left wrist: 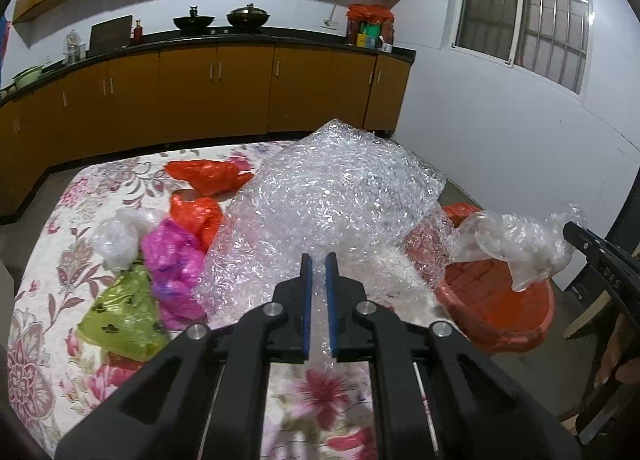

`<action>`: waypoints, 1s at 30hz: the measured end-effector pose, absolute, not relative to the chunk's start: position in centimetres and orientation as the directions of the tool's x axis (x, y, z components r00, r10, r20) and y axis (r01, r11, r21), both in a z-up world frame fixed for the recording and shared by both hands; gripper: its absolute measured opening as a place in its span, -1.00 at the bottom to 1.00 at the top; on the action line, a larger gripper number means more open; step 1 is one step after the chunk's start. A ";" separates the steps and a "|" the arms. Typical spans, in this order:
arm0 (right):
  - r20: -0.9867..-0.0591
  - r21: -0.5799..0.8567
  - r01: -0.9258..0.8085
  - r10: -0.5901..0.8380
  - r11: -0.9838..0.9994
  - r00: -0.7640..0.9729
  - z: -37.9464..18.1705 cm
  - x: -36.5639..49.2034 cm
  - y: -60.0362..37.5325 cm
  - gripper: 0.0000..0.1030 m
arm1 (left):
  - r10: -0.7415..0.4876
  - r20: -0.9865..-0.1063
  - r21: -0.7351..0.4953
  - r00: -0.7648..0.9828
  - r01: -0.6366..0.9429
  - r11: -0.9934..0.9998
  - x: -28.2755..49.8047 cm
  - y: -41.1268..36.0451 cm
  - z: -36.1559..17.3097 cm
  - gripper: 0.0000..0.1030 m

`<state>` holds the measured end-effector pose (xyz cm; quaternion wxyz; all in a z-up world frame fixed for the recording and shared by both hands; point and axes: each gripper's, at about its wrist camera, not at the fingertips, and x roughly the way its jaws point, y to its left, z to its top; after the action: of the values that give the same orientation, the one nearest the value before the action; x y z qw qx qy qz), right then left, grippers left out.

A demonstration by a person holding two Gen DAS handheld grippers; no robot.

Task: Collect trash
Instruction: 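Carry bubble wrap and clear bag to the red basket and release both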

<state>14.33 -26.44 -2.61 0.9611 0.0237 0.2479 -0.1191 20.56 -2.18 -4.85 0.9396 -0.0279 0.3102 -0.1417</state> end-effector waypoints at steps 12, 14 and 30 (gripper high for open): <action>-0.478 0.000 0.374 -0.329 0.927 0.814 -2.6 13.6 -31.1 -0.85 | -0.372 -0.583 -0.185 0.722 0.329 0.926 21.5 -7.2 -5.4 -0.84; -0.480 0.001 0.396 -0.346 0.918 0.806 -2.7 13.5 -31.9 -0.85 | -0.386 -0.584 -0.191 0.714 0.341 0.920 21.6 -8.1 -5.6 -0.84; -0.469 -0.007 0.525 -0.467 0.851 0.750 -2.8 13.5 -36.3 -0.85 | -0.503 -0.608 -0.243 0.614 0.460 0.854 23.4 -16.9 -7.3 -0.84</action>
<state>13.55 -36.33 -2.84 0.9333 0.0627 0.2332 -0.2657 23.40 -16.93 -7.27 0.8977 -0.0315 0.3481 -0.2681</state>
